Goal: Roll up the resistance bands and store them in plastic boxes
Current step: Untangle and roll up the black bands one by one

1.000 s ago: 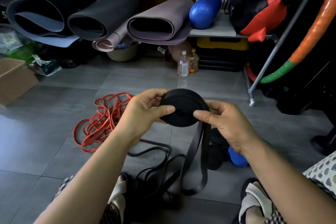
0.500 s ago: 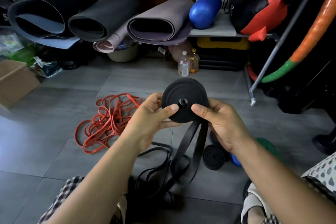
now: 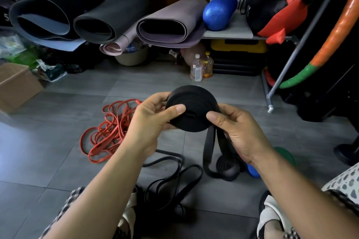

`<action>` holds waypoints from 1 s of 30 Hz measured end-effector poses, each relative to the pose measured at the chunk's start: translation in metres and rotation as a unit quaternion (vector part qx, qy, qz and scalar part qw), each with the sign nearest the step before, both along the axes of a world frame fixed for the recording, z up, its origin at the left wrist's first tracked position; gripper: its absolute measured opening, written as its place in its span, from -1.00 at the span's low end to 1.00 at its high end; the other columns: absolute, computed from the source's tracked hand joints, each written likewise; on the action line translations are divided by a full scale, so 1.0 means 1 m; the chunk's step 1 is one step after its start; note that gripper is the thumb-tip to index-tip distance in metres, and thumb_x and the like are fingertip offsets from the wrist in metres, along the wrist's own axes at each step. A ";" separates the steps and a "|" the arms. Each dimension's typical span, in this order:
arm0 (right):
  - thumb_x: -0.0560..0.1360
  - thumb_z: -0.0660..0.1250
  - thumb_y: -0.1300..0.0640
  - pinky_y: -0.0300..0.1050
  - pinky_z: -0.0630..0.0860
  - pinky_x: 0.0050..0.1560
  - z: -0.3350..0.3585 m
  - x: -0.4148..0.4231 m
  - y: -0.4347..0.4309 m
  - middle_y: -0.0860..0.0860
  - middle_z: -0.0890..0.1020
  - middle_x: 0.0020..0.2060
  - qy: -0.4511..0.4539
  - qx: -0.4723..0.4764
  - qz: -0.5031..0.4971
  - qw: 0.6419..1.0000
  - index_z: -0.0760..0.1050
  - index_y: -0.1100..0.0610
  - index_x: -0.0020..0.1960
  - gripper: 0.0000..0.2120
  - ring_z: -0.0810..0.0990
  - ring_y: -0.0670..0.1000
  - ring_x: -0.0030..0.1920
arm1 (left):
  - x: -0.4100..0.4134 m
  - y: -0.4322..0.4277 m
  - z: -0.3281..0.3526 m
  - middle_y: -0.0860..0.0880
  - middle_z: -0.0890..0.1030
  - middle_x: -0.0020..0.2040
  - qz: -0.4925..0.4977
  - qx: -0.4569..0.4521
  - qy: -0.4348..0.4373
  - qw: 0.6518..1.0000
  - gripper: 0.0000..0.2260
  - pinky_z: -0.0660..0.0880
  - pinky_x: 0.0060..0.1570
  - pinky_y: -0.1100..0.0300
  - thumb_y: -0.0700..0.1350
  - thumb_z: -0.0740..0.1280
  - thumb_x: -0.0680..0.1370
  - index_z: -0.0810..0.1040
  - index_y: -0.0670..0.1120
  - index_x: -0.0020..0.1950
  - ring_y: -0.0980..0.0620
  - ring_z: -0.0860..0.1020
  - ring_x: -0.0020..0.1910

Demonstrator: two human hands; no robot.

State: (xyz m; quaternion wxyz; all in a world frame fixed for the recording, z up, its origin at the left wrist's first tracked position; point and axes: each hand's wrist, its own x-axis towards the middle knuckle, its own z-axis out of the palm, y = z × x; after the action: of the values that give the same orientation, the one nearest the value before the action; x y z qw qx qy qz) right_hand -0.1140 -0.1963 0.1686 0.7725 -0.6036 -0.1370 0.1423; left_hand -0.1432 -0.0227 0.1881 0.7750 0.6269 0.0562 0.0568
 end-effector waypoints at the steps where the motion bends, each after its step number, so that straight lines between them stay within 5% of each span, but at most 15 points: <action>1: 0.31 0.35 0.14 -0.31 0.52 0.01 0.000 0.000 0.002 -0.04 0.70 -0.07 0.002 0.012 -0.006 1.000 0.58 0.10 0.01 -0.73 0.64 -0.07 0.02 | -0.001 -0.004 -0.002 -0.06 0.65 -0.12 0.007 -0.021 0.009 1.000 -0.71 0.62 -0.26 0.13 -0.15 0.40 0.27 0.55 -0.11 -0.03 -0.02 0.64 -0.15; 8: 0.29 0.37 0.16 -0.29 0.54 -0.01 0.000 0.009 0.004 -0.04 0.70 -0.12 0.002 0.016 -0.029 0.999 0.58 0.10 -0.01 -0.73 0.65 -0.07 -0.02 | -0.005 -0.015 -0.016 -0.19 0.62 0.06 -0.004 -0.122 0.060 0.991 -0.69 0.61 -0.16 0.04 -0.15 0.36 0.38 0.49 -0.21 0.09 -0.15 0.60 0.04; 13: 0.37 0.39 0.32 -0.31 0.55 -0.10 0.006 0.010 -0.001 -0.11 0.70 -0.23 -0.057 -0.093 0.015 0.994 0.57 0.04 -0.06 -0.77 0.67 -0.12 -0.12 | 0.001 0.009 -0.012 0.07 0.59 0.12 -0.076 0.194 -0.009 0.978 -0.62 0.56 0.00 0.13 -0.19 0.42 0.40 0.50 0.18 0.11 0.06 0.56 0.13; 16: 0.35 0.42 0.29 -0.22 0.58 -0.05 0.002 0.007 0.001 -0.04 0.69 -0.16 -0.066 -0.145 0.055 0.986 0.58 0.03 -0.03 -0.76 0.67 -0.05 -0.10 | 0.000 0.012 -0.009 0.06 0.63 0.01 -0.128 0.276 -0.026 0.952 -0.68 0.56 0.06 0.11 -0.23 0.40 0.43 0.54 0.15 0.06 0.09 0.59 0.04; 22: 0.24 0.40 0.14 -0.35 0.52 -0.11 0.006 0.008 -0.004 -0.09 0.70 -0.21 -0.038 -0.070 0.032 0.996 0.58 0.08 -0.07 -0.75 0.66 -0.13 -0.11 | -0.003 0.007 -0.002 0.05 0.66 -0.14 -0.064 0.109 -0.024 0.992 -0.79 0.63 -0.24 0.04 -0.18 0.37 0.37 0.55 0.00 -0.01 0.00 0.64 -0.13; 28: 0.30 0.35 0.12 -0.25 0.57 -0.05 0.001 0.009 -0.001 -0.02 0.70 -0.16 -0.002 -0.026 0.001 1.000 0.58 0.12 -0.04 -0.76 0.66 -0.06 -0.06 | -0.008 -0.011 -0.017 -0.11 0.61 0.06 -0.026 -0.057 0.018 0.998 -0.72 0.60 -0.25 0.01 -0.11 0.33 0.38 0.51 -0.09 0.09 -0.11 0.62 0.00; 30: 0.31 0.35 0.11 -0.23 0.58 -0.06 0.001 0.011 -0.004 -0.03 0.70 -0.20 -0.004 -0.049 0.001 0.999 0.59 0.11 -0.08 -0.80 0.67 -0.06 -0.11 | -0.007 -0.011 -0.017 -0.10 0.61 0.06 -0.049 -0.046 0.042 0.997 -0.75 0.61 -0.18 0.02 -0.11 0.32 0.42 0.49 -0.08 0.09 -0.08 0.61 0.02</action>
State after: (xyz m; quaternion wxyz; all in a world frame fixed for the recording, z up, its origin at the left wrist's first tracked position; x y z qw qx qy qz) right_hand -0.1034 -0.1999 0.1700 0.7415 -0.6408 -0.1337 0.1473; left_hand -0.1501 -0.0334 0.1714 0.8018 0.5945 0.0604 -0.0108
